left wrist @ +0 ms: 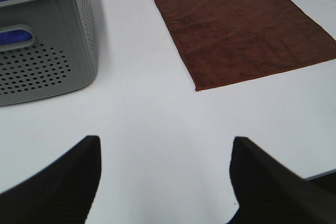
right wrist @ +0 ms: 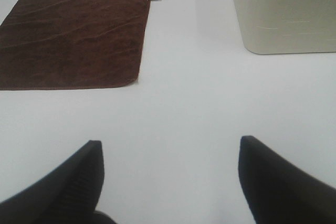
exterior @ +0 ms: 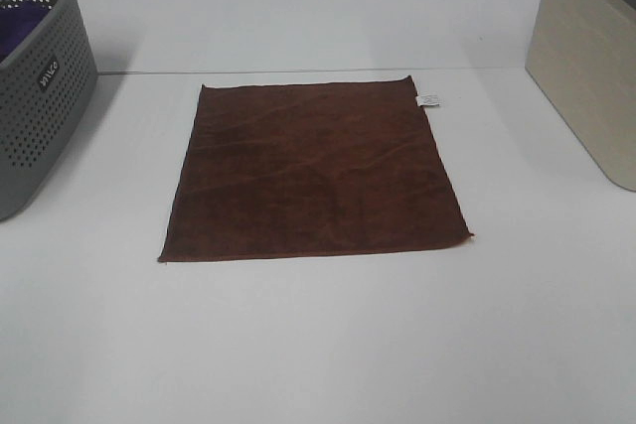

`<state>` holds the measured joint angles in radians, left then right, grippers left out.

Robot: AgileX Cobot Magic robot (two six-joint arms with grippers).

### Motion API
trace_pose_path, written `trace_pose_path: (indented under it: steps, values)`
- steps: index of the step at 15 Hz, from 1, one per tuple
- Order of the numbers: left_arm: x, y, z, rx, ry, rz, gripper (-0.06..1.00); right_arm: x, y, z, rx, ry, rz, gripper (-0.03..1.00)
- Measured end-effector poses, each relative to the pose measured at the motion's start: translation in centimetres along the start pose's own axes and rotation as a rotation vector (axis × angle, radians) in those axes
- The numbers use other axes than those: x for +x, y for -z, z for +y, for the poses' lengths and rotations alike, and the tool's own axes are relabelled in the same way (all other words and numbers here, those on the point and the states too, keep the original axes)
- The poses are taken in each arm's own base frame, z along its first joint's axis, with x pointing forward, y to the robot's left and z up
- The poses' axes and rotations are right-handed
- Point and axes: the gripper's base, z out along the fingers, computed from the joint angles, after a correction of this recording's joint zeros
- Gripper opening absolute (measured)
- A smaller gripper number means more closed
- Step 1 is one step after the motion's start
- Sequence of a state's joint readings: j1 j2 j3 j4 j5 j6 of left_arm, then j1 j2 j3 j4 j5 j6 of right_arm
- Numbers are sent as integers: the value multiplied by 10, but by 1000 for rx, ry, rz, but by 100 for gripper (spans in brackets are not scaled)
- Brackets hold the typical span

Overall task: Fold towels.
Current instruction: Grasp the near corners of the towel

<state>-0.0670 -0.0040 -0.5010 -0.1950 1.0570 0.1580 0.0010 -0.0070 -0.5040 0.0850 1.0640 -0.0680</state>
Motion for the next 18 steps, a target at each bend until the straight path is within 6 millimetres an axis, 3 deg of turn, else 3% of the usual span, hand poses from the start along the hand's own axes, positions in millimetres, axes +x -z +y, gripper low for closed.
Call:
trace_pose_path:
  steps: [18]
  values:
    - [0, 0, 0, 0, 0, 0, 67, 0, 0, 0, 0, 0, 0, 69]
